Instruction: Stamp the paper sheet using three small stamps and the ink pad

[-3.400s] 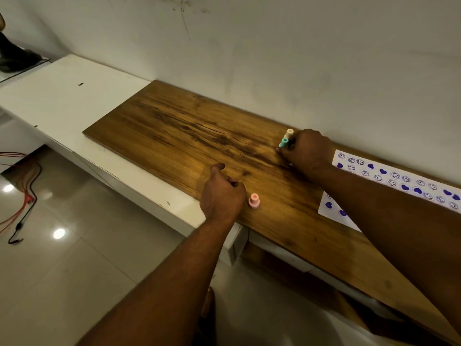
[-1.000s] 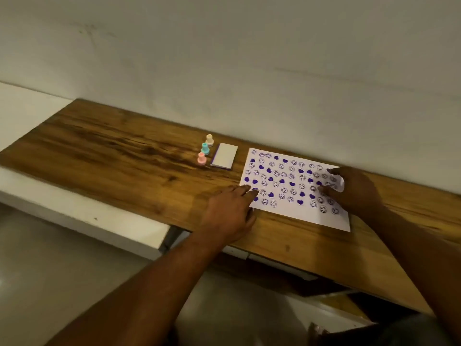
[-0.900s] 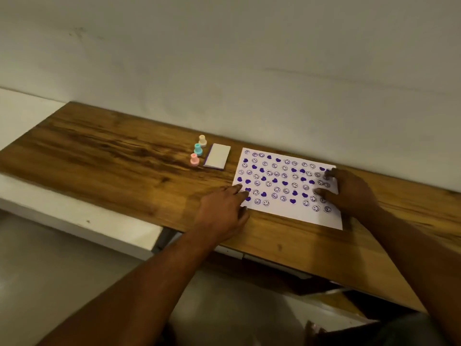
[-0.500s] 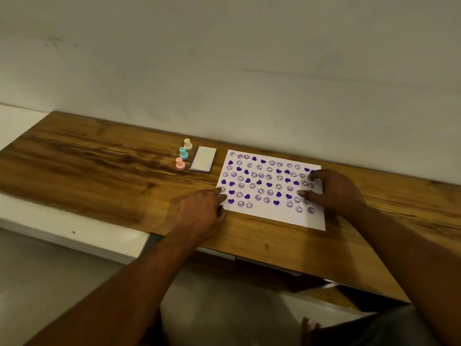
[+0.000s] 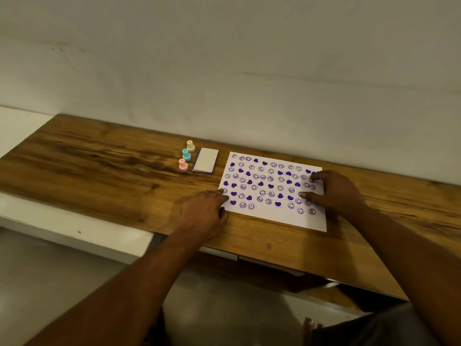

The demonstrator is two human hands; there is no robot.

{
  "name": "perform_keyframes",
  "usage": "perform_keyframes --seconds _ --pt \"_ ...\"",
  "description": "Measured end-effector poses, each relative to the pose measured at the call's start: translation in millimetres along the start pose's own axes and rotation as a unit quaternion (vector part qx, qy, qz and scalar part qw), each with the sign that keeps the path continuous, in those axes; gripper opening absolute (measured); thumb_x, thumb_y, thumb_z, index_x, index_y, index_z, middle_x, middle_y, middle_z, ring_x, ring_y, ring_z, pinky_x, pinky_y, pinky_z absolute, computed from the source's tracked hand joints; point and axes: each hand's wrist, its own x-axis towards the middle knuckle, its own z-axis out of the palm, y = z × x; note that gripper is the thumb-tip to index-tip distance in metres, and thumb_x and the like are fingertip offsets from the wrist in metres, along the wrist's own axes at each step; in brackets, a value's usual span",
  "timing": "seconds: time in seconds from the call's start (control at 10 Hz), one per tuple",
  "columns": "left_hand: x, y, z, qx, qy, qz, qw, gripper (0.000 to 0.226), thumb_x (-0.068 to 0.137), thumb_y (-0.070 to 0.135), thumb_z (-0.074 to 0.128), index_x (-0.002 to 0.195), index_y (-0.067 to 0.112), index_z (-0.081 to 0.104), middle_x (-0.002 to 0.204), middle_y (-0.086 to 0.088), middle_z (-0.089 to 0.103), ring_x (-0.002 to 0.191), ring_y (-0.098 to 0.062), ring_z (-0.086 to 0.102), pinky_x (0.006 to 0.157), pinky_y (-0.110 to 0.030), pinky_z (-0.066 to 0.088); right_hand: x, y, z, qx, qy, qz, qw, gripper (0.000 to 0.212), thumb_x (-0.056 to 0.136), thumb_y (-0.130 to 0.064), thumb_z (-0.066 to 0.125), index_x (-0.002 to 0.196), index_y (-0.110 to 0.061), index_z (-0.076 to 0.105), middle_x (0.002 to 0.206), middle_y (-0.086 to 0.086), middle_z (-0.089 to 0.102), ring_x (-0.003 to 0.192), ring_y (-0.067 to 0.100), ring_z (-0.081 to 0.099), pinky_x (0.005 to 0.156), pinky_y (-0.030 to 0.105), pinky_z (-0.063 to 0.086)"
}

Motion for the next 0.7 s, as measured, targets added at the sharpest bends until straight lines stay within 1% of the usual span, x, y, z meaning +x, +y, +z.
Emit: perform_keyframes --seconds 0.1,0.3,0.6,0.7 --pt "-2.1 1.3 -2.4 0.002 -0.006 0.001 1.000 0.053 0.103 0.052 0.051 0.153 0.036 0.046 0.161 0.009 0.043 0.145 -0.013 0.043 0.111 -0.036 0.042 2.4 2.7 2.6 -0.001 -0.003 0.001 1.000 0.083 0.071 -0.076 0.072 0.135 -0.023 0.063 0.143 0.003 0.059 0.125 0.025 0.058 0.098 0.038 0.048" --pt "-4.5 2.4 -4.4 0.010 -0.021 0.001 1.000 0.056 0.103 0.051 0.050 0.156 0.036 0.041 0.164 0.009 0.039 0.148 -0.013 0.037 0.114 -0.038 0.038 3.9 5.9 6.0 0.005 -0.002 0.002 1.000 0.084 0.071 -0.075 0.074 0.135 -0.023 0.062 0.144 0.005 0.057 0.126 0.026 0.057 0.097 0.038 0.048" --pt "-7.7 4.7 -7.0 0.001 -0.032 -0.003 0.999 0.053 0.103 0.050 0.049 0.154 0.037 0.043 0.162 0.009 0.042 0.147 -0.013 0.040 0.114 -0.039 0.042 5.2 8.6 5.0 0.004 -0.010 0.000 1.000 0.082 0.071 -0.072 0.076 0.134 -0.022 0.064 0.142 0.005 0.058 0.125 0.025 0.057 0.097 0.036 0.047" --pt "-5.7 6.5 -8.9 -0.003 -0.016 0.005 1.000 0.053 0.104 0.049 0.049 0.155 0.037 0.042 0.163 0.008 0.041 0.148 -0.013 0.038 0.114 -0.038 0.041 9.3 6.1 4.6 0.012 0.040 0.000 0.999 0.076 0.073 -0.072 0.074 0.130 -0.023 0.067 0.138 0.004 0.062 0.122 0.025 0.059 0.095 0.036 0.047"
